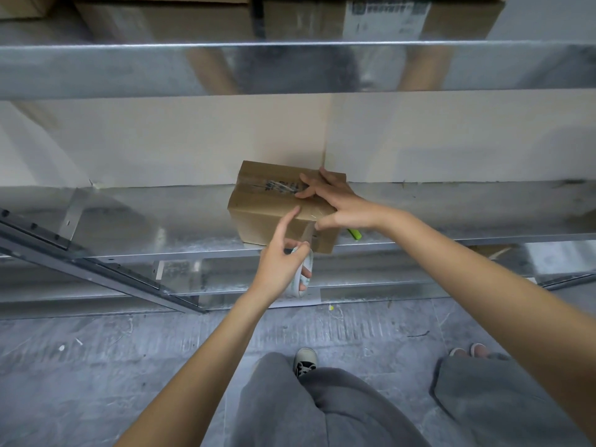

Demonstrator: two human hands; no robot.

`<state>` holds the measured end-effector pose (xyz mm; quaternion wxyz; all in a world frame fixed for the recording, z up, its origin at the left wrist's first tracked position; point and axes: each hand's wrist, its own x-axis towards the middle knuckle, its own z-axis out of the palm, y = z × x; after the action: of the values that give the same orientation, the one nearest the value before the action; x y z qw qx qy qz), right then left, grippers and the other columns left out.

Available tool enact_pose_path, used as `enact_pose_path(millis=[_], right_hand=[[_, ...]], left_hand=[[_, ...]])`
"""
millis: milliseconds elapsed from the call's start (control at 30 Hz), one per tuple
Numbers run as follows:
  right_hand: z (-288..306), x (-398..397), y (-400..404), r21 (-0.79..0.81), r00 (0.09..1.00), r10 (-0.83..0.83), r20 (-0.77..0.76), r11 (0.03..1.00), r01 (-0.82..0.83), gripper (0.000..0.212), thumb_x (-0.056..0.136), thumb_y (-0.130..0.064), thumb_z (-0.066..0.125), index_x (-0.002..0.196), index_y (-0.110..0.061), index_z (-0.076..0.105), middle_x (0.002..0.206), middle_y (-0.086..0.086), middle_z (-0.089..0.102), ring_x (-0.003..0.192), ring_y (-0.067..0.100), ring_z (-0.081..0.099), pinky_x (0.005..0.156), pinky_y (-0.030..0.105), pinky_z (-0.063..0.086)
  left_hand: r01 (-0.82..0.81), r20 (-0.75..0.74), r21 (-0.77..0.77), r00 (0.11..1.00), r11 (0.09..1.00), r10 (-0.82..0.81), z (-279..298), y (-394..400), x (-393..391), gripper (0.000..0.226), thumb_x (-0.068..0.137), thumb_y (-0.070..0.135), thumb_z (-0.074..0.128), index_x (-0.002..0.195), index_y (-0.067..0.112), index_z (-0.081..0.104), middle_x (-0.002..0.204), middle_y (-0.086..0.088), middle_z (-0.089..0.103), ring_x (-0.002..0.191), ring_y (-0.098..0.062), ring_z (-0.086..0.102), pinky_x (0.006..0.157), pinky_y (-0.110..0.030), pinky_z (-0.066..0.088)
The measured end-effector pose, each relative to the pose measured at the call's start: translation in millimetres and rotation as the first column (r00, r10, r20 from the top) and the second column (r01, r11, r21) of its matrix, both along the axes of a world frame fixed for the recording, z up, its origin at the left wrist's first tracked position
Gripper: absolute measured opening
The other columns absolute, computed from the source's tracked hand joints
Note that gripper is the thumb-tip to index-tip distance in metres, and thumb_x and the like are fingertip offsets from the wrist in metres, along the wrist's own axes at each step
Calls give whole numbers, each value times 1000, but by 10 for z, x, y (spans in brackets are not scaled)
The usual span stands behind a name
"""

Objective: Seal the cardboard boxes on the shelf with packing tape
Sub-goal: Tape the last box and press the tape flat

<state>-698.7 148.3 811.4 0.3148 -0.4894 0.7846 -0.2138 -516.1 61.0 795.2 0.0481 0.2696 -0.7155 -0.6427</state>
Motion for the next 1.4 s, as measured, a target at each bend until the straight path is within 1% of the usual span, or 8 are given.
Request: enact_pose_path(millis=[167, 233, 300, 500, 600, 1000, 1233, 1400], right_hand=[[87, -85, -24, -192, 935, -234, 267, 938, 290, 43, 89, -17, 59, 131, -23, 57, 157, -6, 25, 142, 6, 12, 112, 24, 11], [-22, -193, 37, -324, 716, -577, 394, 642, 695, 37, 90, -5, 53, 124, -15, 62, 144, -1, 47, 130, 9, 39, 102, 22, 30], [-284, -283, 180, -304, 537, -821, 194, 470, 829, 31, 91, -8, 49, 119, -13, 61, 125, 6, 61, 111, 18, 56, 85, 23, 38], [-969, -93, 304, 91, 771, -584, -256, 779, 620, 44, 94, -28, 56, 133, -8, 50, 123, 19, 52, 112, 37, 52, 85, 38, 46], [-957, -28, 265, 119, 790, -491, -367, 817, 564, 31, 96, -22, 50, 123, -7, 52, 118, 17, 50, 107, 37, 51, 75, 38, 45], [95, -92, 839, -43, 664, -745, -69, 667, 744, 28, 96, -13, 36, 105, 4, 57, 98, 28, 60, 91, 37, 55, 65, 32, 30], [967, 456, 907, -178, 849, -503, -158, 861, 477, 18, 91, -30, 60, 73, -33, 62, 51, -4, 45, 50, 10, 40, 53, 29, 31], [900, 674, 795, -84, 928, -372, -10, 925, 370, 8, 85, -32, 71, 91, -31, 76, 73, -20, 68, 72, -1, 58, 63, 15, 38]], left_hand=[[19, 23, -74, 1000, 997, -17, 1, -99, -6, 60, 92, 18, 56, 134, 58, 39, 90, -13, 69, 74, -29, 70, 89, -44, 54], [37, 28, -70, 999, 997, -35, 8, -129, 9, 60, 92, 19, 56, 133, 60, 39, 90, -14, 68, 78, -33, 69, 89, -47, 54], [48, 28, -60, 999, 997, -46, 21, -131, 15, 60, 92, 18, 54, 135, 58, 39, 89, -16, 67, 79, -37, 68, 88, -46, 54], [64, 38, -45, 997, 997, -62, 26, -157, 10, 60, 91, 20, 53, 132, 61, 40, 93, -15, 68, 82, -38, 68, 87, -46, 55], [59, 5, -58, 998, 997, -58, 5, -162, 16, 63, 90, 14, 58, 136, 54, 41, 96, -15, 66, 78, -24, 63, 79, -19, 50], [62, -91, 72, 994, 995, -55, -38, -186, 18, 65, 90, 3, 62, 142, 36, 42, 87, -8, 73, 98, -11, 68, 90, -16, 41], [52, -90, 49, 995, 997, -47, -48, -178, 0, 64, 90, 4, 62, 142, 37, 43, 88, -8, 74, 98, -11, 68, 95, -22, 43], [45, -98, 37, 994, 998, -41, -56, -180, 11, 63, 90, 7, 64, 140, 40, 44, 88, -8, 73, 96, -9, 68, 98, -23, 44]])
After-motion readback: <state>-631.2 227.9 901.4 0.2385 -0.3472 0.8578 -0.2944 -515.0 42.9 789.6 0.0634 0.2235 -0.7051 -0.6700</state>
